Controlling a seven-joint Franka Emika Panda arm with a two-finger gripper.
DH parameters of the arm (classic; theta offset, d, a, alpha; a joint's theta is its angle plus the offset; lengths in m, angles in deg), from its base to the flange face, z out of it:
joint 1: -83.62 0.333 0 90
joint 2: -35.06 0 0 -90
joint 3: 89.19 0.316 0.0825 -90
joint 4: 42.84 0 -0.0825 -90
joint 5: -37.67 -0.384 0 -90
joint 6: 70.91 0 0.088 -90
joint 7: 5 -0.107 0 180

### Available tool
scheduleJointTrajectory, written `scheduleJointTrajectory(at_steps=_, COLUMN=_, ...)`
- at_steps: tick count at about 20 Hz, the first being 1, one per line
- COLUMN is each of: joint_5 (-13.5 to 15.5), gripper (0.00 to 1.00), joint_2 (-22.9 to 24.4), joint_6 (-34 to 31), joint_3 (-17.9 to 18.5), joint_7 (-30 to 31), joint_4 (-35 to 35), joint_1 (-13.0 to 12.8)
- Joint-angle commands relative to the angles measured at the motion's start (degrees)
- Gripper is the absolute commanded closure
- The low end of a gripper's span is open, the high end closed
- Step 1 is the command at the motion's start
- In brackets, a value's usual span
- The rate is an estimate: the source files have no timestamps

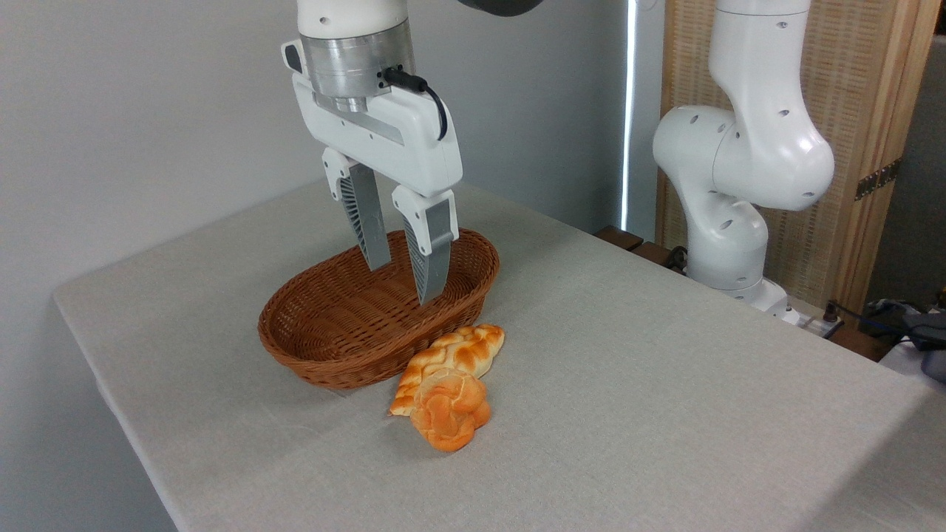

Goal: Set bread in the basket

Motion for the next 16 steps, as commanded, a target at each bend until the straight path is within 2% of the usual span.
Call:
scheduleJointTrajectory(at_steps=1, joint_5=-1.54, gripper=0.00, joint_2=-1.43, joint_6=2.69, joint_3=1.03, joint_7=-1.43, joint_4=0.19, joint_1=0.39)
scheduleJointTrajectory(at_steps=3, joint_5=-2.42, gripper=0.00, joint_2=-1.96, joint_6=4.27, joint_3=1.12, joint_7=-1.69, joint_4=1.76, joint_1=0.39)
scheduleJointTrajectory(at_steps=5, joint_5=-3.65, gripper=0.00, joint_2=-2.40, joint_6=5.33, joint_3=2.78, joint_7=-2.57, joint_4=3.26, joint_1=0.39)
scheduleJointTrajectory(at_steps=16, joint_5=-4.18, gripper=0.00, joint_2=-9.25, joint_6=5.69, joint_3=3.05, joint_7=-3.45, joint_4=5.46, joint_1=0.30)
